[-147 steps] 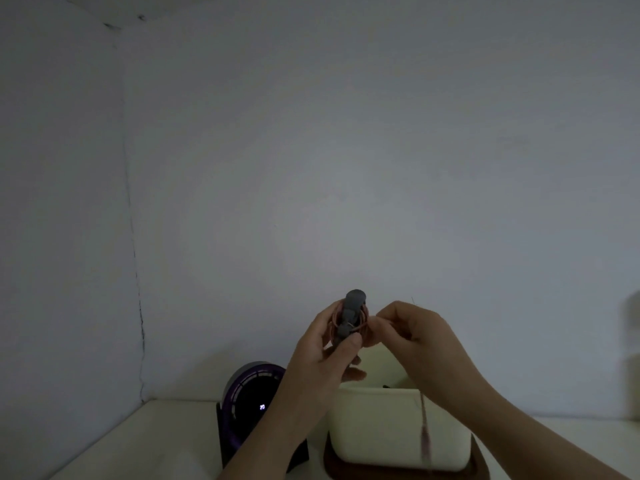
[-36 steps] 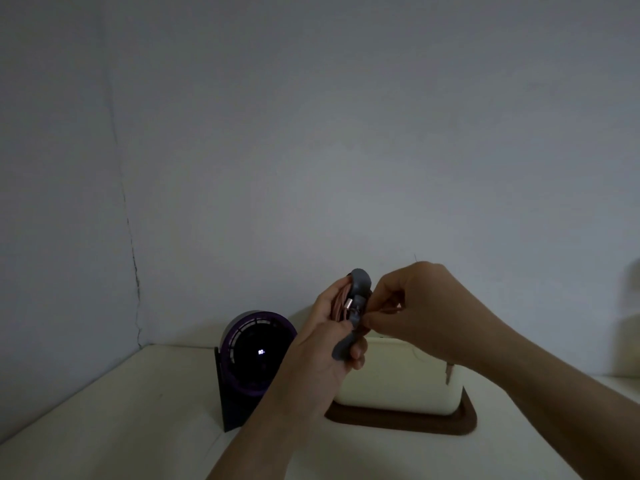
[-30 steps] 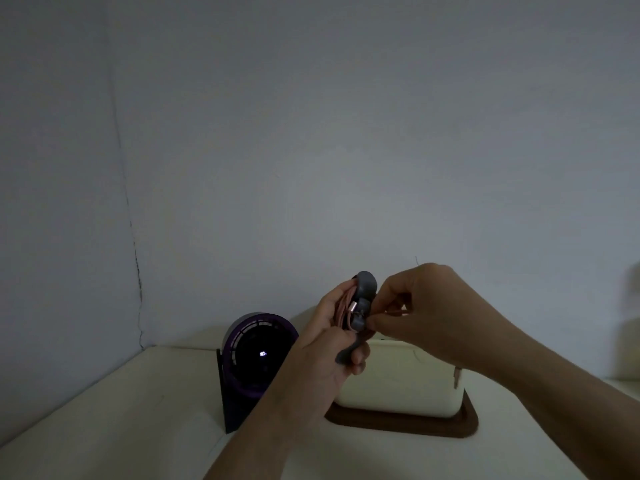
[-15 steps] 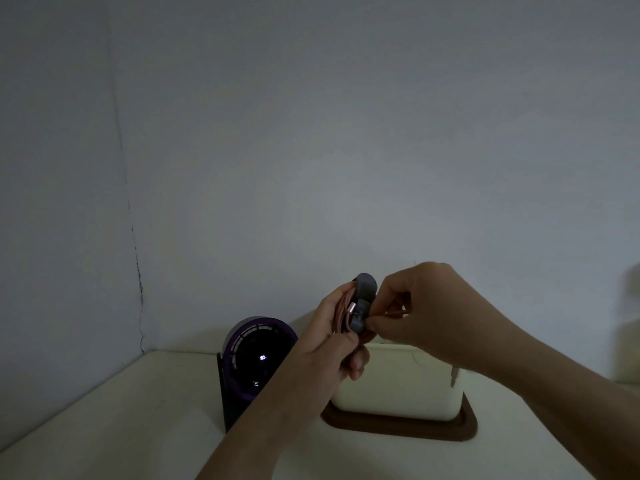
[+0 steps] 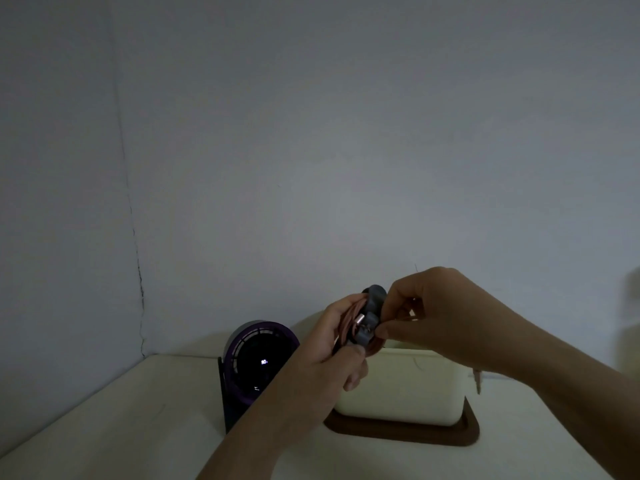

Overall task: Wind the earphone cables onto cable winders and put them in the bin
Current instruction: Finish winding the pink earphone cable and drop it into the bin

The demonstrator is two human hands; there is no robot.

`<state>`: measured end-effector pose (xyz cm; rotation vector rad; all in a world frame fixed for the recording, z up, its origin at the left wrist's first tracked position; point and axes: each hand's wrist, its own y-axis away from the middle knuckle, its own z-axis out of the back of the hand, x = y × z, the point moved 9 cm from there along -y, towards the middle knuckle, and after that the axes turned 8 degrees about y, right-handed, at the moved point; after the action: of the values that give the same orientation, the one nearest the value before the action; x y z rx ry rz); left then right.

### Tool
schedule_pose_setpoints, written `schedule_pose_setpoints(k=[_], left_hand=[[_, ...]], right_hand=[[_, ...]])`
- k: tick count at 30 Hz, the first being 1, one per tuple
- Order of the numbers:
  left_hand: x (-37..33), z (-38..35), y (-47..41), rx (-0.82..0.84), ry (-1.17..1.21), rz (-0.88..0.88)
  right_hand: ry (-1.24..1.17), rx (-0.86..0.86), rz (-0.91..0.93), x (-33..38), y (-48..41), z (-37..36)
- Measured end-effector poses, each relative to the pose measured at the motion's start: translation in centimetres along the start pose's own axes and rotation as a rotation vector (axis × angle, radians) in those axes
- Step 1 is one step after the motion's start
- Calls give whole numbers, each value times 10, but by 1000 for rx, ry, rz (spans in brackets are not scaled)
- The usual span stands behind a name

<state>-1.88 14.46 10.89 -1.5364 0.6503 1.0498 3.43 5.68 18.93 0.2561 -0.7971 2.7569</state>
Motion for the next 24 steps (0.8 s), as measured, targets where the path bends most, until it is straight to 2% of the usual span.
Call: schedule_pose_setpoints(k=[4, 11, 17, 21, 24], left_hand=[[-2, 0, -1, 1, -27, 15], [-8, -4, 1, 14, -400, 25], [-7, -9, 2, 4, -339, 92], [-16, -13, 3, -32, -425, 26], [-16, -7, 1, -61, -471, 31]], right_hand=[[21, -60, -10, -5, 1, 9], [190, -81, 60, 1, -3, 11], [167, -101, 34, 0, -5, 6], [142, -163, 45, 6, -2, 8], [317, -171, 152, 25, 2, -5]])
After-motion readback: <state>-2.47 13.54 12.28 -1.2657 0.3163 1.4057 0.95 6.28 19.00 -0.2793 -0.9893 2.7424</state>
